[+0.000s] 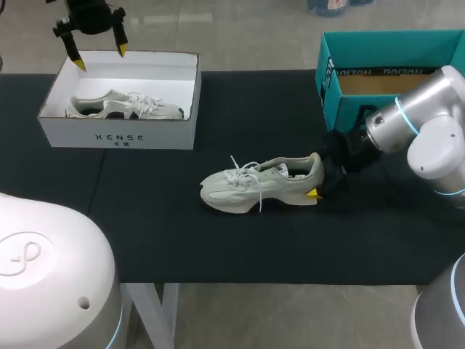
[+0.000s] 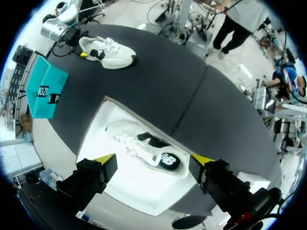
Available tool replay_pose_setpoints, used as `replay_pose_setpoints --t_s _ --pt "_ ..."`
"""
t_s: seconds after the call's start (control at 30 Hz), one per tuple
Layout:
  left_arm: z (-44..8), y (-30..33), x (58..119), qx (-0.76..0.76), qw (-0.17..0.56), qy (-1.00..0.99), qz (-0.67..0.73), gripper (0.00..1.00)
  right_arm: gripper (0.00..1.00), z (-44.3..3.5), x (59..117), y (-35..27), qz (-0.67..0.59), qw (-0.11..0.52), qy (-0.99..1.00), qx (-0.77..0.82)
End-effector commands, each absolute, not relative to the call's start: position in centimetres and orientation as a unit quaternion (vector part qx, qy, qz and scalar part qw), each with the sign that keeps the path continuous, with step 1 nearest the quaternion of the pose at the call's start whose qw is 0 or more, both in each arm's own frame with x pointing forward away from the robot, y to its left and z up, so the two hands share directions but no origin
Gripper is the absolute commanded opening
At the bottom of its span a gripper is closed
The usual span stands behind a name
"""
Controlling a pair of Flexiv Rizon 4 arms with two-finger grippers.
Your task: Take the shoe out of the shoebox, open the shoe tongue, remove and reinsert the insole, then place the shoe into the shoebox
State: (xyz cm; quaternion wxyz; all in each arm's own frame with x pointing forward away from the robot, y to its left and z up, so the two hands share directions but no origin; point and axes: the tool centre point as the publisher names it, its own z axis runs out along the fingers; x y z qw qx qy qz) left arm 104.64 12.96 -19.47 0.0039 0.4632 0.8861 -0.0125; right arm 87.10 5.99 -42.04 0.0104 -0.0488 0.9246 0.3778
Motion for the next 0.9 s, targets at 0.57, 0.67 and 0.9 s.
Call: replay_pose_setpoints --t_s 0.57,0.67,0.9 --pt "-20.1 10.3 106.1 -0.012 -0.029 0.997 -0.071 1.00 0.00 -42.1 87.2 6.1 0.377 0.010 0.925 -0.049" --pt "-20.3 7.9 105.9 -0.133 0.001 0.989 -0.068 1.00 0.00 -42.1 87.2 6.1 0.377 0.010 0.925 -0.049" --pt "-21.1 4.8 103.9 -0.326 0.055 0.942 -0.061 1.00 0.00 -42.1 87.2 6.1 0.377 0.010 0.925 -0.049"
